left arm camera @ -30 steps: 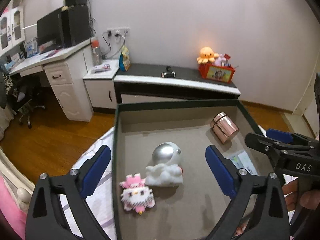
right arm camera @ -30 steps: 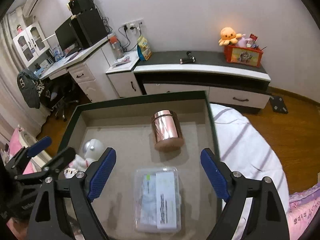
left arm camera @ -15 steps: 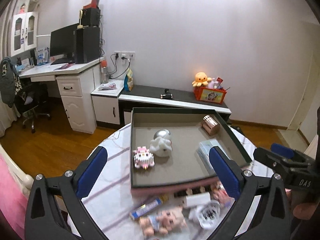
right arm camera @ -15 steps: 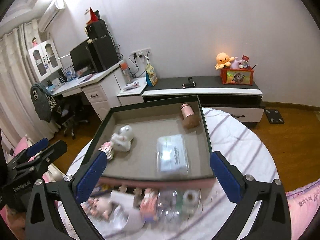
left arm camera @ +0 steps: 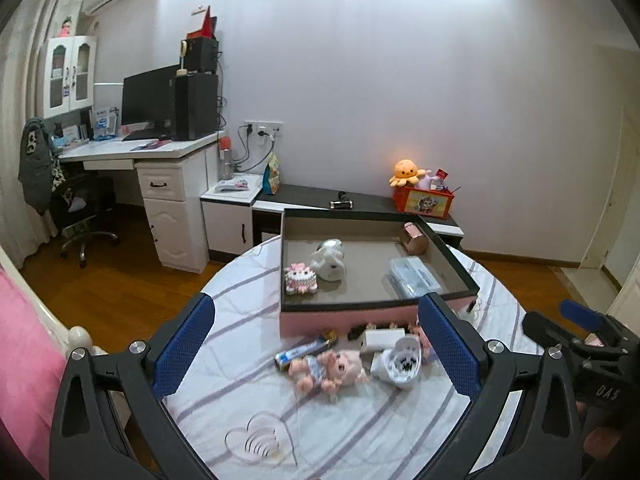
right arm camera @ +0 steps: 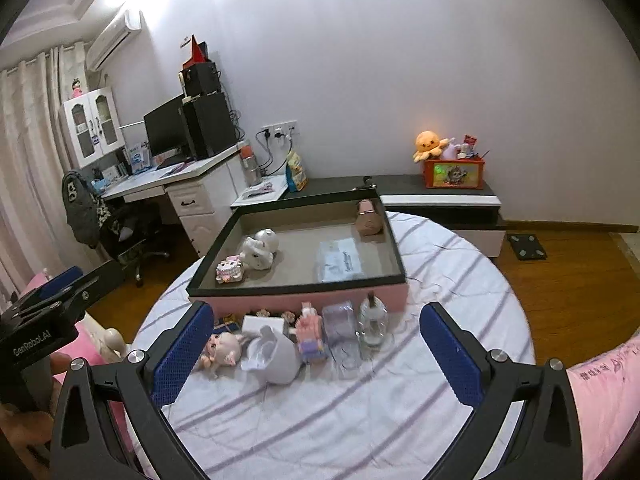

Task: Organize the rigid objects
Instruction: 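Open both tools to release the items and withdraw from the box, then move both tools toward the doll and the glass items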

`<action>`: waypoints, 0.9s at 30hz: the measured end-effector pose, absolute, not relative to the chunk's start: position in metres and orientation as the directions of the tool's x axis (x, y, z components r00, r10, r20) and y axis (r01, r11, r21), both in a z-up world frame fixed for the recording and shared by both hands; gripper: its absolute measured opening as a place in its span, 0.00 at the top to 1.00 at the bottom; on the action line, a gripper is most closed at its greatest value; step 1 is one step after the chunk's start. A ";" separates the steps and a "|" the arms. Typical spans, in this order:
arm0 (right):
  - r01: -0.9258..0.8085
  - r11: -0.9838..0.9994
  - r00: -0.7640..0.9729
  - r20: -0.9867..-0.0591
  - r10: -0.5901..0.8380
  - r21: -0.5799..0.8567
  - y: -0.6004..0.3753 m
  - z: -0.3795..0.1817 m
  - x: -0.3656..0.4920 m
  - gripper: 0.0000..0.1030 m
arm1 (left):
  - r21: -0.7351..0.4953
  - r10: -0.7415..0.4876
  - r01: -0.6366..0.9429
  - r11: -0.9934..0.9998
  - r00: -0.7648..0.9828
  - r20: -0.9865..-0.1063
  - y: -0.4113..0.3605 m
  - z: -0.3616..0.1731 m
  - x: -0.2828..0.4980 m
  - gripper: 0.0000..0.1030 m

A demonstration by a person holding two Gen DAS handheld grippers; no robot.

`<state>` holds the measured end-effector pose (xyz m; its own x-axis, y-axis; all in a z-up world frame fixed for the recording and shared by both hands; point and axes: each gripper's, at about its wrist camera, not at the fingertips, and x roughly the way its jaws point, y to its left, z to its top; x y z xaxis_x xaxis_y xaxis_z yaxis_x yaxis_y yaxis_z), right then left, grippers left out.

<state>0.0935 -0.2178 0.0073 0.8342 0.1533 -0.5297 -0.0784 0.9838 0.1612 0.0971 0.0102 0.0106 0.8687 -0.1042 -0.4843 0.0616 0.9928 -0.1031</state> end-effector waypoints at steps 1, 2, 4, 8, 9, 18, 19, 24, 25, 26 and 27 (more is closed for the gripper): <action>-0.073 0.985 0.836 -0.528 0.147 0.158 -0.219 0.006 0.089 0.00 | -0.104 -0.099 0.055 0.993 0.869 -0.486 0.012 0.008 0.092 0.00; -0.066 0.985 0.838 -0.528 0.141 0.159 -0.221 0.004 0.084 0.00 | -0.108 -0.096 0.050 0.993 0.868 -0.487 0.013 0.005 0.086 0.00; -0.056 0.985 0.838 -0.529 0.135 0.163 -0.226 0.001 0.075 0.00 | -0.125 -0.099 0.043 0.991 0.865 -0.492 0.015 -0.001 0.078 0.00; -0.043 0.985 0.833 -0.539 0.127 0.167 -0.230 -0.007 0.064 0.00 | -0.128 -0.091 0.032 0.991 0.865 -0.494 0.016 -0.010 0.063 0.00; -0.042 0.985 0.831 -0.541 0.128 0.169 -0.229 -0.009 0.061 0.00 | -0.126 -0.090 0.032 0.992 0.865 -0.494 0.015 -0.011 0.061 0.00; -0.083 0.986 0.825 -0.545 0.151 0.147 -0.216 -0.015 0.052 0.00 | -0.101 -0.090 0.046 0.994 0.865 -0.493 0.007 -0.017 0.047 0.00; -0.087 0.985 0.824 -0.545 0.154 0.147 -0.215 -0.014 0.052 0.00 | -0.102 -0.091 0.046 0.994 0.865 -0.494 0.007 -0.017 0.047 0.00; -0.086 0.985 0.824 -0.546 0.153 0.146 -0.214 -0.014 0.052 0.00 | -0.107 -0.095 0.048 0.993 0.861 -0.499 0.006 -0.020 0.047 0.00; -0.086 0.986 0.824 -0.546 0.152 0.145 -0.214 -0.014 0.052 0.00 | -0.106 -0.095 0.048 0.993 0.862 -0.499 0.006 -0.020 0.047 0.00; -0.086 0.986 0.824 -0.546 0.152 0.145 -0.214 -0.014 0.052 0.00 | -0.106 -0.096 0.050 0.993 0.861 -0.499 0.006 -0.020 0.047 0.00; -0.086 0.986 0.823 -0.547 0.152 0.145 -0.214 -0.014 0.052 0.00 | -0.105 -0.097 0.051 0.993 0.861 -0.500 0.005 -0.021 0.047 0.00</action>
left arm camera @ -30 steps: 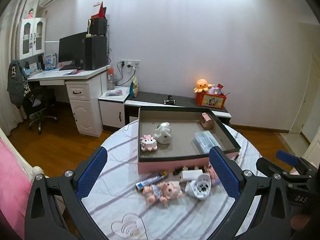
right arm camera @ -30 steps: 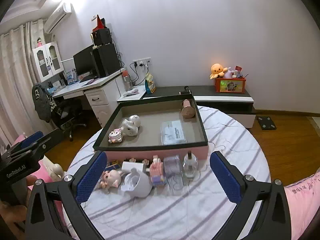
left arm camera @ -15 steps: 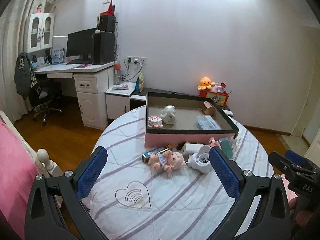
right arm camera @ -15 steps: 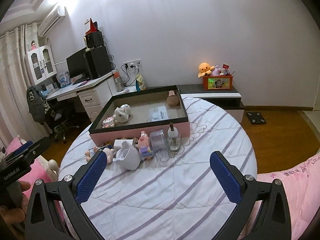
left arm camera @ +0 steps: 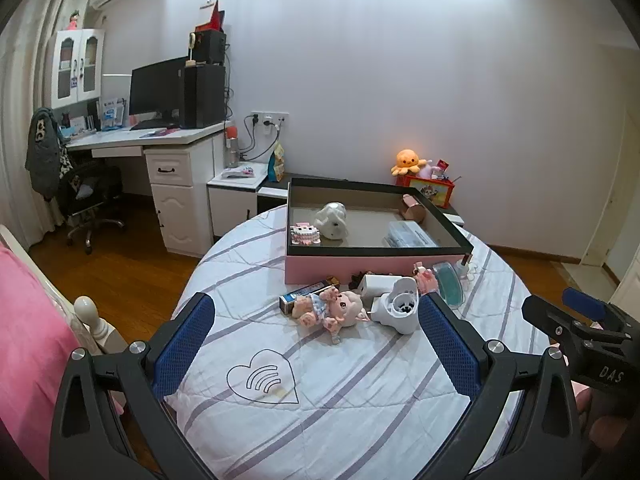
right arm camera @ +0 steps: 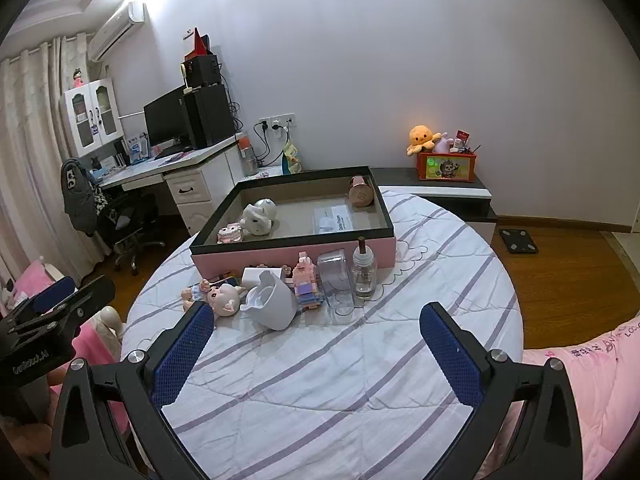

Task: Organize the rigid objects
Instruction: 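Move both tools toward the doll and the glass items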

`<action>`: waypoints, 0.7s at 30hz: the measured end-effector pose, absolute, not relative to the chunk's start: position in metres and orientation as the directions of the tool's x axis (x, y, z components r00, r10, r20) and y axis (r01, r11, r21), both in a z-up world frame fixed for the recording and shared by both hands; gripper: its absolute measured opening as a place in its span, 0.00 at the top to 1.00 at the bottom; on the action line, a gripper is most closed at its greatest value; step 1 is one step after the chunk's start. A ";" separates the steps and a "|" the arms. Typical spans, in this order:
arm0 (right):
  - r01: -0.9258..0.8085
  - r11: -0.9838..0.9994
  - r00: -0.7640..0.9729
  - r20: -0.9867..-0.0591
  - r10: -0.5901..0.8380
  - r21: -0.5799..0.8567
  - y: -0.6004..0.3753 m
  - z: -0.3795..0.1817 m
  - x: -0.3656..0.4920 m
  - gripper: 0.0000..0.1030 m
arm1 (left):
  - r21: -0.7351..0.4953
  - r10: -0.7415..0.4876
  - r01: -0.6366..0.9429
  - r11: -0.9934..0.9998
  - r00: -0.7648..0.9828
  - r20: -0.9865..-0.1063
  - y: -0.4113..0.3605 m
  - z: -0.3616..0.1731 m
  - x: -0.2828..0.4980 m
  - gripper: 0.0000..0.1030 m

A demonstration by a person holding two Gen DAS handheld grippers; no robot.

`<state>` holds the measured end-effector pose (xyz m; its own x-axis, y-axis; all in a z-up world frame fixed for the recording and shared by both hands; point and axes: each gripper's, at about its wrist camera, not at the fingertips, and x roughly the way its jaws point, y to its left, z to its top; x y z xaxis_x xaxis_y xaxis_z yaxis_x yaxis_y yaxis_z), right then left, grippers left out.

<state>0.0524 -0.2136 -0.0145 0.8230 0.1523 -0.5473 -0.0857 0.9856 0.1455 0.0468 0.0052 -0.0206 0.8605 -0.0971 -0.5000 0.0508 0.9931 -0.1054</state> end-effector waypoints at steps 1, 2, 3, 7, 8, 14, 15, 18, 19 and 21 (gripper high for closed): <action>-0.085 0.986 0.823 -0.548 0.152 0.145 -0.214 -0.014 0.052 0.00 | -0.105 -0.098 0.052 0.993 0.860 -0.501 0.005 -0.021 0.047 0.00; -0.085 0.986 0.823 -0.548 0.151 0.144 -0.214 -0.015 0.052 0.00 | -0.105 -0.099 0.053 0.993 0.859 -0.502 0.005 -0.022 0.046 0.00; -0.085 0.986 0.822 -0.549 0.151 0.144 -0.214 -0.015 0.052 0.00 | -0.104 -0.099 0.054 0.993 0.858 -0.504 0.004 -0.023 0.047 0.00; -0.081 0.987 0.821 -0.552 0.147 0.142 -0.216 -0.018 0.052 0.00 | -0.104 -0.097 0.050 0.993 0.856 -0.509 0.005 -0.026 0.047 0.00; -0.080 0.987 0.820 -0.553 0.145 0.140 -0.217 -0.019 0.054 0.00 | -0.103 -0.094 0.048 0.994 0.854 -0.511 0.005 -0.027 0.048 0.00; -0.064 0.989 0.811 -0.571 0.131 0.136 -0.223 -0.026 0.058 0.00 | -0.097 -0.098 0.054 0.994 0.835 -0.542 0.003 -0.042 0.054 0.00; -0.062 0.989 0.808 -0.574 0.130 0.136 -0.224 -0.028 0.059 0.00 | -0.096 -0.100 0.056 0.994 0.830 -0.548 0.002 -0.045 0.055 0.00; -0.057 0.989 0.800 -0.586 0.125 0.133 -0.226 -0.034 0.064 0.00 | -0.103 -0.111 0.063 0.993 0.813 -0.571 -0.001 -0.057 0.062 0.00; -0.054 0.990 0.796 -0.592 0.123 0.132 -0.227 -0.037 0.066 0.00 | -0.103 -0.112 0.064 0.993 0.810 -0.576 -0.001 -0.059 0.064 0.00; -0.051 0.990 0.789 -0.602 0.121 0.131 -0.228 -0.041 0.071 0.00 | -0.101 -0.110 0.062 0.993 0.802 -0.587 -0.003 -0.065 0.071 0.00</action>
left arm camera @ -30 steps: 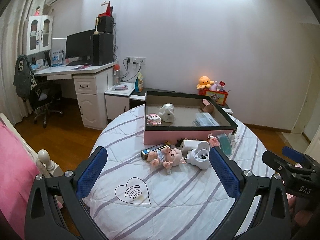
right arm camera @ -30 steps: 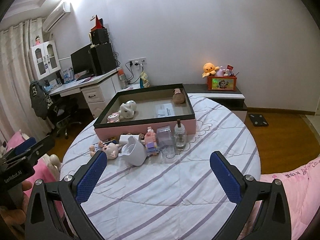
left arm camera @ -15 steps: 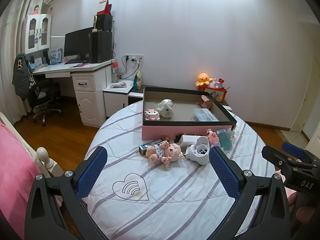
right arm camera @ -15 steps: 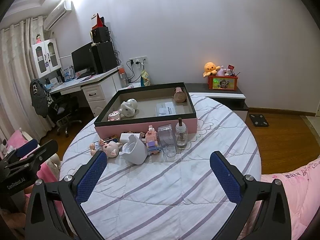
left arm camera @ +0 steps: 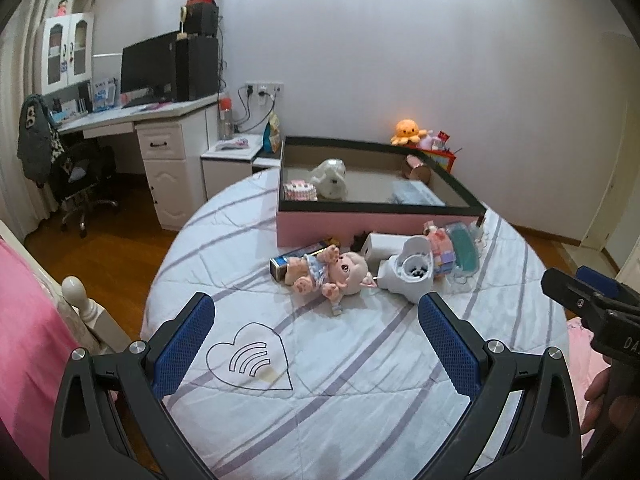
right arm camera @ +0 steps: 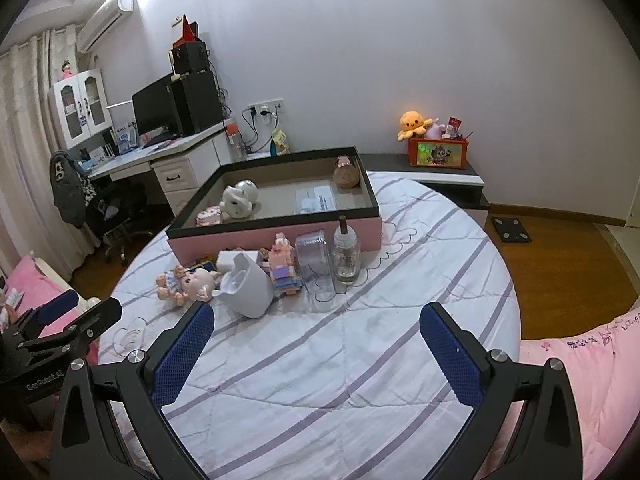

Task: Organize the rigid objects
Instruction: 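Move both tools toward the doll and the glass items, then close left tool on the doll while right tool closes on the clear cup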

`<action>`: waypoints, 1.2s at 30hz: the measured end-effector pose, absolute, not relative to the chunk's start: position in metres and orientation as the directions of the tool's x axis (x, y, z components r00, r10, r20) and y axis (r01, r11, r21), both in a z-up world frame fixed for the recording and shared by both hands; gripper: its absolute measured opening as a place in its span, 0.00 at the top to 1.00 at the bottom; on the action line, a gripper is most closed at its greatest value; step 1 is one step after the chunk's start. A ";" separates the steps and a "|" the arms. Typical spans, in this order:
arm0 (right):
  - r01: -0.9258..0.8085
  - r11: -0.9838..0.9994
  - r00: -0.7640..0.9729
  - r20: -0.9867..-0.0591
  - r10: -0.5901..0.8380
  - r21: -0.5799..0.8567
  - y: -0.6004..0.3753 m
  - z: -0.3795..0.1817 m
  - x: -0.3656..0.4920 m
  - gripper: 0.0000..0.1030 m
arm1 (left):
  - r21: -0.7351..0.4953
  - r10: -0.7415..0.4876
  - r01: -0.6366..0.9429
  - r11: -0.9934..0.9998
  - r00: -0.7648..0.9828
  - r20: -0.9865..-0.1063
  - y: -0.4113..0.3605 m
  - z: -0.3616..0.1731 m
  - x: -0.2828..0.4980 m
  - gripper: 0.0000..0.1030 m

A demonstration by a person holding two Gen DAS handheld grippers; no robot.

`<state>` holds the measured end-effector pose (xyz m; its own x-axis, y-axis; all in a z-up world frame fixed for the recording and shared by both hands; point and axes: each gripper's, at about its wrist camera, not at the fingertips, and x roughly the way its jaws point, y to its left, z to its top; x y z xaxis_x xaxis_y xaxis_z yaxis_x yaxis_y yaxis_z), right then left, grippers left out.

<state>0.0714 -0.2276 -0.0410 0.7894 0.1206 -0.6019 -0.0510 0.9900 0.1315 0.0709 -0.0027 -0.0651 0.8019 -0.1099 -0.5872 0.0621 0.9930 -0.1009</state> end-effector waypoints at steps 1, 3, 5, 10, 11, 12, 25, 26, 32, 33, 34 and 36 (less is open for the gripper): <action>-0.048 0.990 0.786 -0.606 0.118 0.130 -0.228 -0.043 0.074 0.00 | -0.102 -0.110 0.061 0.993 0.796 -0.595 -0.003 -0.068 0.076 0.00; -0.042 0.992 0.775 -0.622 0.109 0.122 -0.230 -0.049 0.082 0.00 | -0.106 -0.113 0.061 0.993 0.785 -0.609 -0.004 -0.075 0.084 0.00; -0.035 0.992 0.765 -0.635 0.104 0.120 -0.233 -0.055 0.090 0.00 | -0.110 -0.117 0.062 0.992 0.775 -0.621 -0.006 -0.080 0.093 0.00; -0.028 0.993 0.742 -0.663 0.097 0.114 -0.237 -0.066 0.109 0.00 | -0.111 -0.115 0.057 0.992 0.753 -0.648 -0.011 -0.094 0.114 0.00; -0.030 0.993 0.738 -0.668 0.097 0.111 -0.237 -0.068 0.112 0.00 | -0.110 -0.114 0.056 0.992 0.749 -0.652 -0.011 -0.096 0.118 0.00; -0.035 0.994 0.732 -0.674 0.099 0.108 -0.237 -0.071 0.116 0.00 | -0.106 -0.110 0.052 0.993 0.744 -0.659 -0.013 -0.099 0.122 0.00; -0.013 0.992 0.709 -0.698 0.100 0.128 -0.247 -0.089 0.139 0.02 | -0.128 -0.104 0.018 0.992 0.700 -0.707 -0.011 -0.119 0.153 0.00; -0.016 0.992 0.707 -0.700 0.102 0.128 -0.246 -0.091 0.140 0.02 | -0.126 -0.101 0.016 0.992 0.698 -0.709 -0.012 -0.119 0.154 0.00; -0.048 0.991 0.691 -0.712 0.125 0.127 -0.238 -0.097 0.147 0.09 | -0.130 -0.106 0.016 0.991 0.681 -0.725 -0.015 -0.122 0.166 0.00; -0.056 0.990 0.689 -0.713 0.131 0.128 -0.237 -0.097 0.149 0.11 | -0.133 -0.114 0.023 0.991 0.676 -0.728 -0.016 -0.123 0.167 0.01; -0.063 0.990 0.687 -0.714 0.137 0.128 -0.236 -0.097 0.151 0.16 | -0.139 -0.122 0.030 0.990 0.675 -0.728 -0.017 -0.123 0.168 0.04; -0.082 0.988 0.682 -0.716 0.152 0.131 -0.233 -0.096 0.155 0.26 | -0.161 -0.150 0.047 0.986 0.676 -0.721 -0.016 -0.123 0.167 0.09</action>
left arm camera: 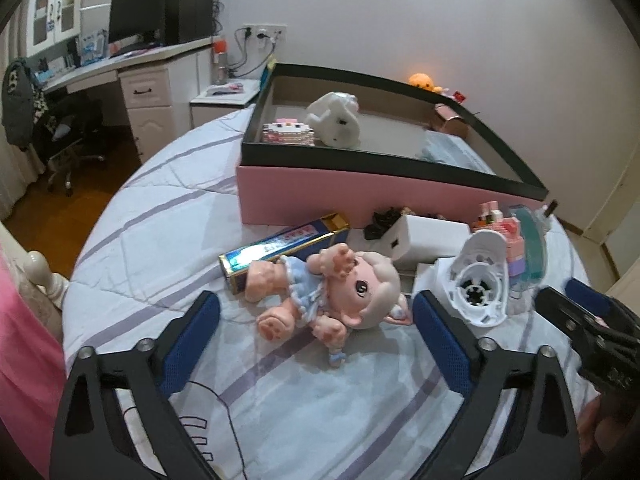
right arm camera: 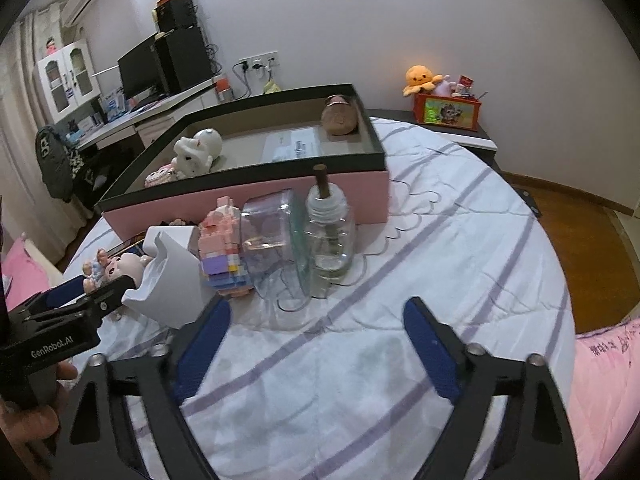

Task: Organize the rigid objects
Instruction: 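Close left tool on the doll while right tool closes on the clear cup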

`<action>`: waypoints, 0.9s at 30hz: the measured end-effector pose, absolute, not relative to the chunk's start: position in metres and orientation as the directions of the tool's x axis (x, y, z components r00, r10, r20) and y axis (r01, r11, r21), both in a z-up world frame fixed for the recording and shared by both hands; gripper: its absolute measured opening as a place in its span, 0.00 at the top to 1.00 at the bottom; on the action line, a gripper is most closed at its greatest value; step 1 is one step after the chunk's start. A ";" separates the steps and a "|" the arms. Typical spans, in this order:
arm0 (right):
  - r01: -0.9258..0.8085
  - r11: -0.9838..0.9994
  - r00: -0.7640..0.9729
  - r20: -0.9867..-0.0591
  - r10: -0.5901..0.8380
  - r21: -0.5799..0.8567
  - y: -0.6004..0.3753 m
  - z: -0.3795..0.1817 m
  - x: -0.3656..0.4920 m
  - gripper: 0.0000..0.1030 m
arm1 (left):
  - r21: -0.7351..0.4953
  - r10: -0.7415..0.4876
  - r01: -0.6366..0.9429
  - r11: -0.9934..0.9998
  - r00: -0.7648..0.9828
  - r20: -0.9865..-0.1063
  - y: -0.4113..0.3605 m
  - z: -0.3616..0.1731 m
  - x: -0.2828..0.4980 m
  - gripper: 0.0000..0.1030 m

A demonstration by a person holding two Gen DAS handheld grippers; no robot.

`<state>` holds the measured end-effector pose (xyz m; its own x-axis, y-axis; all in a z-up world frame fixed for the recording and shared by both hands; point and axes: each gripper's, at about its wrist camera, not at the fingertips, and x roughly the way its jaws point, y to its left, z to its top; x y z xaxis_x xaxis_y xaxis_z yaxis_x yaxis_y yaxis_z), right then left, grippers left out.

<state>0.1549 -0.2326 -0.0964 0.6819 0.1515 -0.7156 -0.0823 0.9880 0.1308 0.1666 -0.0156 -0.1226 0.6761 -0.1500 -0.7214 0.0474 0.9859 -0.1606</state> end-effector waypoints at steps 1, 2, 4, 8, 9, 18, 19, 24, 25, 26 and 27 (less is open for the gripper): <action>-0.089 0.988 0.681 -0.716 0.156 0.130 -0.231 -0.096 0.157 0.28 | -0.172 -0.163 0.055 0.984 0.675 -0.719 -0.015 -0.122 0.165 0.11; -0.096 0.987 0.679 -0.716 0.160 0.130 -0.230 -0.096 0.158 0.29 | -0.180 -0.172 0.058 0.982 0.674 -0.719 -0.014 -0.122 0.166 0.13; -0.112 0.984 0.674 -0.717 0.177 0.137 -0.228 -0.096 0.163 0.33 | -0.192 -0.183 0.063 0.979 0.675 -0.715 -0.013 -0.122 0.165 0.15; -0.152 0.977 0.670 -0.711 0.215 0.152 -0.222 -0.094 0.170 0.37 | -0.187 -0.174 0.055 0.981 0.673 -0.719 -0.016 -0.122 0.169 0.14; -0.161 0.975 0.667 -0.711 0.223 0.154 -0.221 -0.094 0.171 0.37 | -0.185 -0.169 0.049 0.982 0.671 -0.722 -0.016 -0.122 0.170 0.14; -0.169 0.967 0.660 -0.708 0.254 0.189 -0.230 -0.096 0.169 0.47 | -0.228 -0.220 0.075 0.971 0.662 -0.717 -0.009 -0.125 0.171 0.21; -0.168 0.967 0.659 -0.708 0.253 0.189 -0.230 -0.096 0.170 0.47 | -0.225 -0.218 0.077 0.971 0.663 -0.716 -0.010 -0.125 0.171 0.22; -0.158 0.970 0.675 -0.697 0.242 0.184 -0.234 -0.091 0.169 0.50 | -0.215 -0.221 0.093 0.972 0.668 -0.711 -0.013 -0.123 0.164 0.28; -0.154 0.970 0.674 -0.698 0.244 0.190 -0.235 -0.092 0.170 0.50 | -0.219 -0.224 0.093 0.971 0.667 -0.711 -0.012 -0.124 0.163 0.28; -0.157 0.968 0.668 -0.702 0.249 0.194 -0.234 -0.093 0.170 0.50 | -0.224 -0.227 0.091 0.970 0.667 -0.710 -0.011 -0.124 0.163 0.28; -0.165 0.967 0.663 -0.704 0.255 0.195 -0.233 -0.095 0.171 0.50 | -0.229 -0.228 0.088 0.969 0.666 -0.710 -0.010 -0.124 0.163 0.28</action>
<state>0.1712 -0.2328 -0.0948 0.6626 0.2548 -0.7044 -0.1645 0.9669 0.1950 0.1633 -0.0098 -0.1238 0.6663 -0.2283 -0.7099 0.0884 0.9695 -0.2288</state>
